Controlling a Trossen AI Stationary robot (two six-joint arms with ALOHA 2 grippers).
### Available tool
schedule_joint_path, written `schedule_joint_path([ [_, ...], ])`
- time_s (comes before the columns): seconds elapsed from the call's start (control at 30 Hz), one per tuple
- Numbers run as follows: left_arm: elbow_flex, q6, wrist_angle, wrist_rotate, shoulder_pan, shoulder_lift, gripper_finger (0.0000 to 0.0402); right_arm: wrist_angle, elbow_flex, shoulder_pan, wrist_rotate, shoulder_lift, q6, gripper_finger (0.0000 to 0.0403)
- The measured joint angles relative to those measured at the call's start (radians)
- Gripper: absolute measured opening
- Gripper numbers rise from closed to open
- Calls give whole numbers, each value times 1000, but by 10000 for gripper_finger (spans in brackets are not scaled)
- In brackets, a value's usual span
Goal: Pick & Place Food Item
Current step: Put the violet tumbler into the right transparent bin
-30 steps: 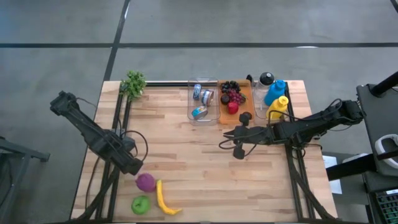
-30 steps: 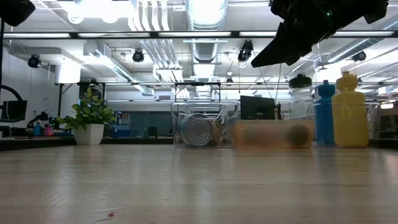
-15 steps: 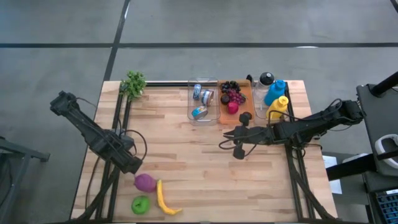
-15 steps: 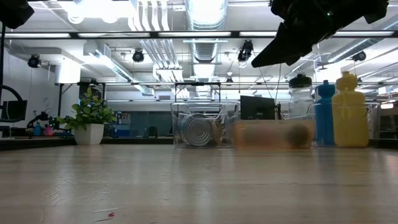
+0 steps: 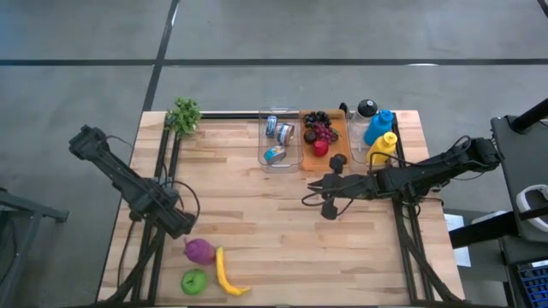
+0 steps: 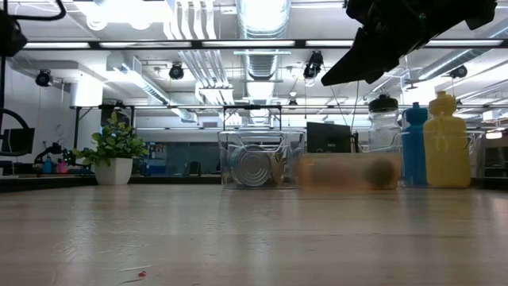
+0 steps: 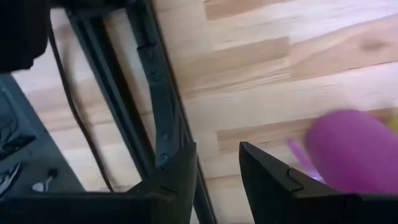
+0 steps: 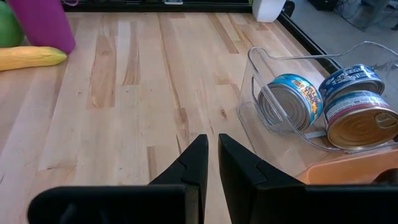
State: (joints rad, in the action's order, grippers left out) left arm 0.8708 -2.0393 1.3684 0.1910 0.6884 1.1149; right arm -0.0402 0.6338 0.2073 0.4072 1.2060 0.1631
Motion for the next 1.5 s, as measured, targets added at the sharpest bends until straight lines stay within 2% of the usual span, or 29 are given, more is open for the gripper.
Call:
schedule_joint_path([
  [0.13, -36, -56, -33, 16, 0, 0, 122, 0, 0, 0, 0, 0, 2, 34],
  [0.37, -118, -59, -238, 65, 0, 0, 122, -1, 0, 0, 0, 0, 2, 34],
  [0.9, -238, -90, -422, 64, -1, -1, 123, -1, 0, 0, 0, 2, 2, 34],
  [1.13, -298, -88, -601, 8, -1, -1, 122, -2, 0, 0, 1, 2, 2, 34],
  [1.5, -312, -81, -602, -97, -3, 1, 123, -2, 0, 0, 3, 2, 4, 34],
])
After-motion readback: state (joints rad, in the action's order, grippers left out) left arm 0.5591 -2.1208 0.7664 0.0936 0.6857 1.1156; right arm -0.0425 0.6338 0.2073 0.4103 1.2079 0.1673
